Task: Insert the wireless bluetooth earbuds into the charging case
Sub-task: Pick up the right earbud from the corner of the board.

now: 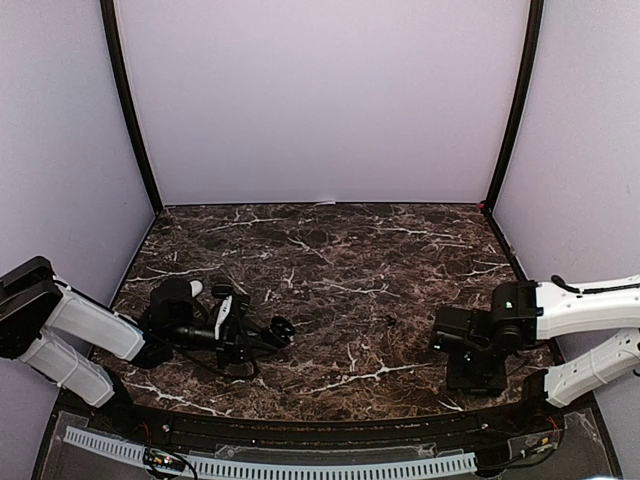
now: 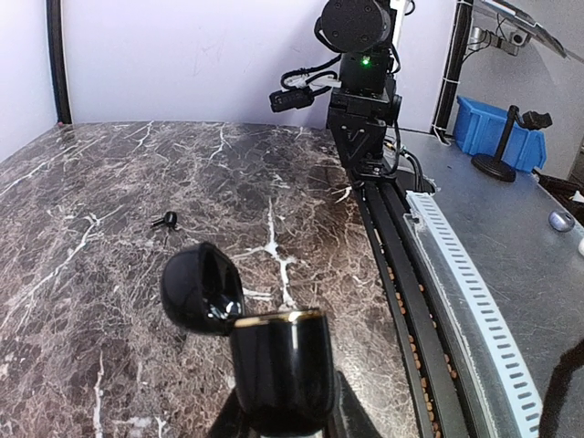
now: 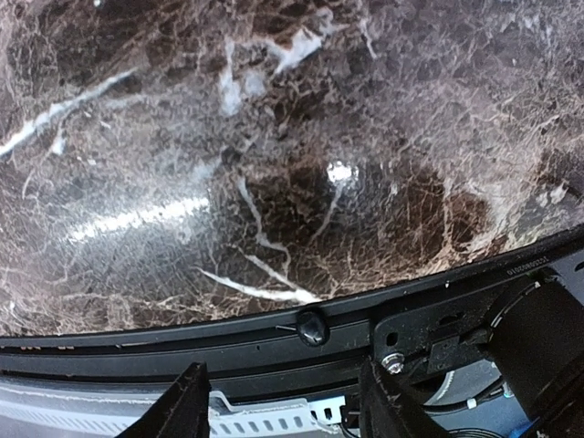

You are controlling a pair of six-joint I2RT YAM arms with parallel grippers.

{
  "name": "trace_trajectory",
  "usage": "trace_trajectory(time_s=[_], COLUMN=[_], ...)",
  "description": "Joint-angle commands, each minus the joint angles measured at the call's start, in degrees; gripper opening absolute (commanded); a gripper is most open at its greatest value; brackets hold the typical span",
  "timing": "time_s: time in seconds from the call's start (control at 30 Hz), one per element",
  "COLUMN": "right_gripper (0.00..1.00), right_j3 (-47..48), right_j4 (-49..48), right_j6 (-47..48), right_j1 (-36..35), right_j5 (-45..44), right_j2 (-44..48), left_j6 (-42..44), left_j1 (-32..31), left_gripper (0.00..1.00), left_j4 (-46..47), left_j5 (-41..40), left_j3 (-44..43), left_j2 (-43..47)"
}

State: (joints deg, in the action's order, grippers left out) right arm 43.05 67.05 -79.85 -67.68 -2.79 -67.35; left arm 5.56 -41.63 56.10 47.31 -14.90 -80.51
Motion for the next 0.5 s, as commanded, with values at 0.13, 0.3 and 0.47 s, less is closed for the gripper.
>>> trace_trajectory(time_s=[0.13,0.3,0.47], right_gripper=[0.5,0.46,0.41], right_j3=[-5.45,-10.11,-14.63], right_j4=[-2.13,-6.21,-10.53], right_j6=[-2.14,-4.91,-7.87], right_j1=[-0.68,-0.69,-0.7], right_j5=[3.45,3.94,4.4], right_j2=[1.96,5.82,11.79], left_j6=[0.5,0.75,0.68], left_j1=[0.05,0.01,0.05], left_gripper=[0.0,0.0,0.0], left_j4=[0.71,0.37,0.58], left_j5=[-0.43,-0.73,-0.63], left_j3=[0.8,1.07,1.01], left_j2=[1.87,2.35,2.05])
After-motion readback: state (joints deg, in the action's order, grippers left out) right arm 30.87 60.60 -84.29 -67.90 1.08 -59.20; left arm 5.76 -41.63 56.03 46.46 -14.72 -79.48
